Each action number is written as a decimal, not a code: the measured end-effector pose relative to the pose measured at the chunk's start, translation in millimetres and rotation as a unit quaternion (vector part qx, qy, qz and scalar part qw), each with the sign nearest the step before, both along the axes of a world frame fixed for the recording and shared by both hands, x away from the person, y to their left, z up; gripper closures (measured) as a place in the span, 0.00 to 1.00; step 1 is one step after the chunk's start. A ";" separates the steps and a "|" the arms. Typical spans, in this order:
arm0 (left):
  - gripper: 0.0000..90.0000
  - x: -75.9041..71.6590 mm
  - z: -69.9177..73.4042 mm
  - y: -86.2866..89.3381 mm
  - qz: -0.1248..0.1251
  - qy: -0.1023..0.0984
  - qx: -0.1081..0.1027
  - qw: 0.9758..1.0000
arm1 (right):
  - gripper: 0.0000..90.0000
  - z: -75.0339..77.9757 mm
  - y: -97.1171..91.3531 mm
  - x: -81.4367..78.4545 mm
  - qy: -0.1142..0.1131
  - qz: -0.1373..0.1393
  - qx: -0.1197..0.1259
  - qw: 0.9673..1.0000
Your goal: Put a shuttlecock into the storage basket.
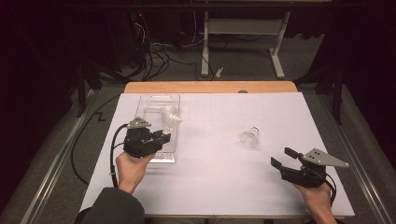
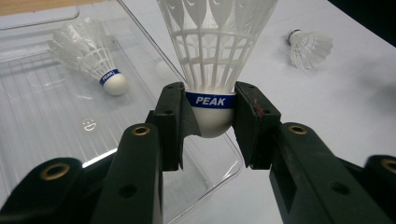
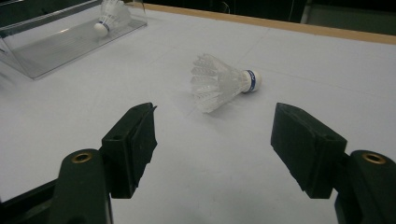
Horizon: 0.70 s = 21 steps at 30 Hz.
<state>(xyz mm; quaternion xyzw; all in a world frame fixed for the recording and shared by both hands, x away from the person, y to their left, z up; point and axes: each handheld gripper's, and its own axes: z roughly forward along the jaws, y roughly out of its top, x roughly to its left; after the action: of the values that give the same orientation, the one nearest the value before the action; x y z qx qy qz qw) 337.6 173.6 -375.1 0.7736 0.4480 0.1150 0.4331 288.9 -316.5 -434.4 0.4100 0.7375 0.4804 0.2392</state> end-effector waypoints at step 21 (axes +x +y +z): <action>0.72 7.7 -1.5 15.2 0.029 0.002 0.002 1.000 | 0.35 0.0 -0.1 0.0 -0.001 0.000 0.000 1.000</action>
<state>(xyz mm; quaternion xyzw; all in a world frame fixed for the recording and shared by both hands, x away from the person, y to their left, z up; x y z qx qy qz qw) 345.3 188.8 -376.6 0.7615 0.4709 0.1268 0.4270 288.9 -316.6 -434.4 0.4096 0.7374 0.4808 0.2394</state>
